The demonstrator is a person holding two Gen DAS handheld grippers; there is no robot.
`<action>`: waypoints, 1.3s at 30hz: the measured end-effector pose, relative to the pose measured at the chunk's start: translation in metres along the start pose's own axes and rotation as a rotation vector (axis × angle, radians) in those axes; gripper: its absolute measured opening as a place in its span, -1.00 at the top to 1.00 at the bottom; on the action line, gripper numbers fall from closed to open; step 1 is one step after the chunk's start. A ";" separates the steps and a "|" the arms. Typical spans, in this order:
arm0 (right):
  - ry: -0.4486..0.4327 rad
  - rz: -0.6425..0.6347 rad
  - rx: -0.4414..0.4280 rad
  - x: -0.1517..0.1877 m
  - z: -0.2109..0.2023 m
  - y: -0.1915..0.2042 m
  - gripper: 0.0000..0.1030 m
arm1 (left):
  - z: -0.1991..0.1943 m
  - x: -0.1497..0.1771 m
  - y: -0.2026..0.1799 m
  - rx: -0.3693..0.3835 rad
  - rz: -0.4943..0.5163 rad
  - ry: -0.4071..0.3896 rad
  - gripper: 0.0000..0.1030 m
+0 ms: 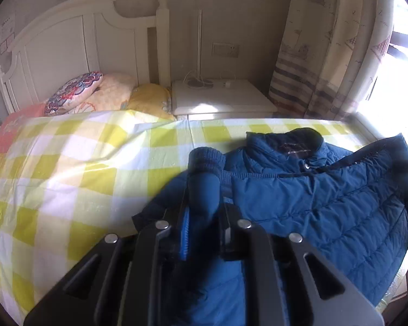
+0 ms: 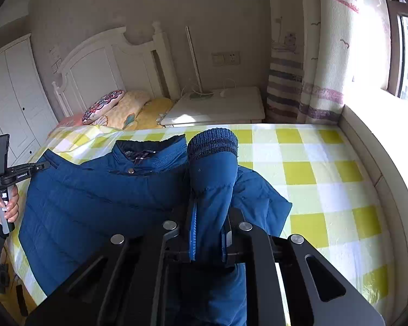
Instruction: Fold large clothes
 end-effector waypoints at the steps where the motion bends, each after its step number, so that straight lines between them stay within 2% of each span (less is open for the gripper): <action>1: -0.036 -0.006 0.003 -0.014 -0.018 0.003 0.74 | -0.024 -0.012 0.000 0.021 -0.006 -0.047 0.70; 3: -0.103 0.009 0.047 -0.050 -0.030 0.001 0.74 | -0.050 -0.046 0.005 0.006 -0.027 -0.114 0.70; 4: -0.114 0.034 0.075 -0.069 -0.022 -0.003 0.74 | -0.049 -0.065 0.010 -0.025 -0.046 -0.126 0.69; 6: -0.065 0.102 0.109 -0.093 0.021 -0.016 0.74 | -0.016 -0.097 0.023 -0.082 -0.098 -0.078 0.66; 8: 0.034 0.179 0.162 -0.091 0.078 -0.030 0.74 | 0.037 -0.107 0.036 -0.113 -0.176 0.020 0.66; 10: 0.143 0.244 0.194 -0.064 0.130 -0.042 0.74 | 0.087 -0.095 0.037 -0.174 -0.193 0.089 0.66; 12: 0.228 0.282 0.226 -0.026 0.165 -0.052 0.74 | 0.130 -0.065 0.037 -0.223 -0.187 0.168 0.66; 13: 0.244 0.285 0.233 -0.010 0.175 -0.056 0.74 | 0.146 -0.048 0.036 -0.273 -0.166 0.190 0.66; 14: 0.247 0.313 0.202 0.002 0.180 -0.060 0.74 | 0.159 -0.034 0.036 -0.292 -0.141 0.204 0.63; 15: 0.234 0.354 0.168 0.005 0.179 -0.066 0.74 | 0.166 -0.023 0.039 -0.276 -0.145 0.221 0.62; 17: 0.203 0.390 0.136 -0.002 0.171 -0.072 0.74 | 0.160 -0.025 0.044 -0.253 -0.173 0.183 0.63; 21: 0.100 0.385 0.080 -0.034 0.144 -0.066 0.74 | 0.129 -0.054 0.034 -0.244 -0.116 0.078 0.63; 23: 0.113 0.376 0.114 -0.036 0.151 -0.066 0.74 | 0.131 -0.061 0.027 -0.262 -0.098 0.075 0.63; 25: 0.199 0.348 0.171 -0.016 0.180 -0.070 0.73 | 0.153 -0.052 0.028 -0.308 -0.076 0.124 0.63; 26: 0.248 0.358 0.177 -0.003 0.193 -0.073 0.71 | 0.169 -0.042 0.030 -0.325 -0.069 0.170 0.58; 27: 0.245 0.376 0.177 0.004 0.196 -0.074 0.67 | 0.184 -0.033 0.034 -0.323 -0.087 0.220 0.51; 28: 0.232 0.375 0.179 0.005 0.193 -0.075 0.66 | 0.188 -0.030 0.038 -0.327 -0.106 0.229 0.47; 29: 0.230 0.359 0.189 0.002 0.190 -0.073 0.61 | 0.185 -0.032 0.041 -0.342 -0.115 0.220 0.32; 30: 0.239 0.335 0.211 0.000 0.186 -0.069 0.42 | 0.182 -0.033 0.041 -0.374 -0.108 0.215 0.12; 31: 0.240 0.304 0.244 -0.003 0.180 -0.065 0.06 | 0.176 -0.036 0.040 -0.413 -0.091 0.206 0.00; 32: 0.206 0.274 0.260 -0.009 0.170 -0.059 -0.04 | 0.166 -0.040 0.039 -0.459 -0.071 0.174 -0.20; 33: 0.153 0.247 0.253 -0.018 0.158 -0.051 -0.23 | 0.152 -0.046 0.033 -0.503 -0.049 0.117 -0.44; 34: 0.106 0.220 0.248 -0.027 0.147 -0.042 -0.35 | 0.136 -0.053 0.025 -0.521 -0.028 0.052 -0.58; 35: 0.073 0.189 0.240 -0.035 0.139 -0.030 -0.36 | 0.122 -0.060 0.013 -0.514 -0.007 -0.010 -0.86; 36: 0.059 0.156 0.219 -0.044 0.137 -0.014 -0.37 | 0.111 -0.067 -0.002 -0.493 0.013 -0.058 -0.96; 37: 0.057 0.116 0.195 -0.050 0.138 0.004 -0.38 | 0.104 -0.073 -0.018 -0.464 0.036 -0.081 -0.95; 39: 0.071 -0.002 0.186 -0.056 0.147 0.042 -0.51 | 0.106 -0.081 -0.055 -0.424 0.110 -0.060 -0.95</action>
Point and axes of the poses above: each gripper's, at about its wrist camera, not at the fingertips, and z roughly the way its jaws point, y to its left, x to its underside, the point moved 4 cm from there along z, roughly the way its jaws point, and after that the axes turned 1 degree about y, right-handed, at the moved point
